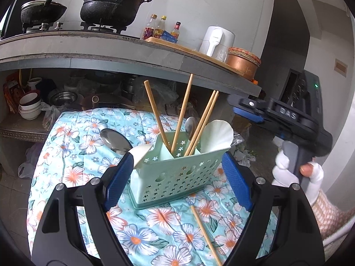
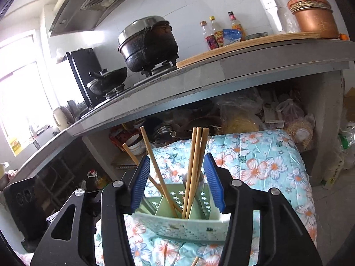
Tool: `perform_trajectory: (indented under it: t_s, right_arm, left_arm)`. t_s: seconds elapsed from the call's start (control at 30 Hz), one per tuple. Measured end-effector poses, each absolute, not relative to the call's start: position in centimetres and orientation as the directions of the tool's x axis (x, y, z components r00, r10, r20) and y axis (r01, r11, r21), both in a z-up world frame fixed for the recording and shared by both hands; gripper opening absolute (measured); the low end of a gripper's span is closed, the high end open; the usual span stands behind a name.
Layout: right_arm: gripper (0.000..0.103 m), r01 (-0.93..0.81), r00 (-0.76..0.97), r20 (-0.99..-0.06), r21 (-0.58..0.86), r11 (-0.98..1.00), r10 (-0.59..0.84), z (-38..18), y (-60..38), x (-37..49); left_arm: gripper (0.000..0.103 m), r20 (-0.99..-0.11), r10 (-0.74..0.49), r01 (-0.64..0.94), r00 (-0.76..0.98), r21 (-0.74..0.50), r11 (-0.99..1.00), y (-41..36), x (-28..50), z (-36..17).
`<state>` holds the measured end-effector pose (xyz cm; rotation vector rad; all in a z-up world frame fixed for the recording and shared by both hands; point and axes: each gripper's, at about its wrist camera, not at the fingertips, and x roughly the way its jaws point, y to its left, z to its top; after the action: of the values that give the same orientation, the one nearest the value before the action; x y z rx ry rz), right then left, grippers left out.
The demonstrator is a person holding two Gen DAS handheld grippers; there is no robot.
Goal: Organize utensils
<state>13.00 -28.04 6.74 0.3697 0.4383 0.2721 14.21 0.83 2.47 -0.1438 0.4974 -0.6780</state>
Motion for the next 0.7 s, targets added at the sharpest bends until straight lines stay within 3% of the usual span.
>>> perform_trajectory:
  t_s: [0.33,0.5,0.7]
  right_arm:
    - [0.051,-0.188,0.839,-0.386,0.456,0.87,0.383,5.7,-30.4,10.4]
    - [0.051,-0.153,0.659,-0.532,0.598,0.787,0.532,-1.3,-29.5,9.7]
    - [0.046,-0.028,0.419,-0.723,0.594,0.804,0.549,-9.4,-25.6,10.1]
  left_arm:
    - [0.078,-0.396,-0.592,0.529,0.702,-0.267,0.806,0.8,13.1,2.9]
    - [0.078,-0.403,-0.573,0.512,0.714,-0.257,0.819,1.4,13.2,2.8]
    - [0.078,-0.411,-0.578,0.51,0.705,-0.272,0.816,1.8,13.4,2.1]
